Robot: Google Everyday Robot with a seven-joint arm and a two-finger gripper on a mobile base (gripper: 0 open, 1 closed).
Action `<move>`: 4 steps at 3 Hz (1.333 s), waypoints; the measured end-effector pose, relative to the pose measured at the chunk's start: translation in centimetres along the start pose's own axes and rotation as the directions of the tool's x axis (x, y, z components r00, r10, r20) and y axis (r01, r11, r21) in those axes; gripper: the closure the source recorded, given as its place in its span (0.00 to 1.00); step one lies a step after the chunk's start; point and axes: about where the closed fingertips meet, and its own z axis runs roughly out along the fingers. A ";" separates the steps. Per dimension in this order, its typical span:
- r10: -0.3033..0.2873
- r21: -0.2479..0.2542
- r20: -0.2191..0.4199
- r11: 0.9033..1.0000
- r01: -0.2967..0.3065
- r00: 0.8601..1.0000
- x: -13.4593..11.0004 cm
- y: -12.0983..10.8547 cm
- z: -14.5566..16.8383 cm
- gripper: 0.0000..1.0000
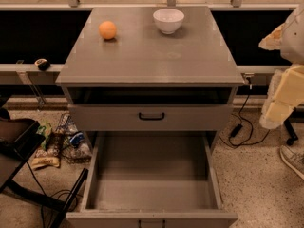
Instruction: Place orange into middle drawer
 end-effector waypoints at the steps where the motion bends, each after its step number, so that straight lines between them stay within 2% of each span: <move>1: 0.000 0.000 0.000 1.000 0.000 1.000 0.0 0.0 0.0 0.00; 2: 0.008 0.000 0.048 1.000 -0.008 0.999 -0.5 -0.7 2.0 0.00; 3: 0.056 -0.039 0.205 0.998 -0.049 0.977 -2.2 -2.4 7.6 0.00; 4: 0.122 -0.056 0.412 0.992 -0.109 0.903 -7.3 -6.7 12.7 0.00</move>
Offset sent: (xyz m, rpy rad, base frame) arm 0.0476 0.0183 -0.0564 0.1576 -0.0239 0.0194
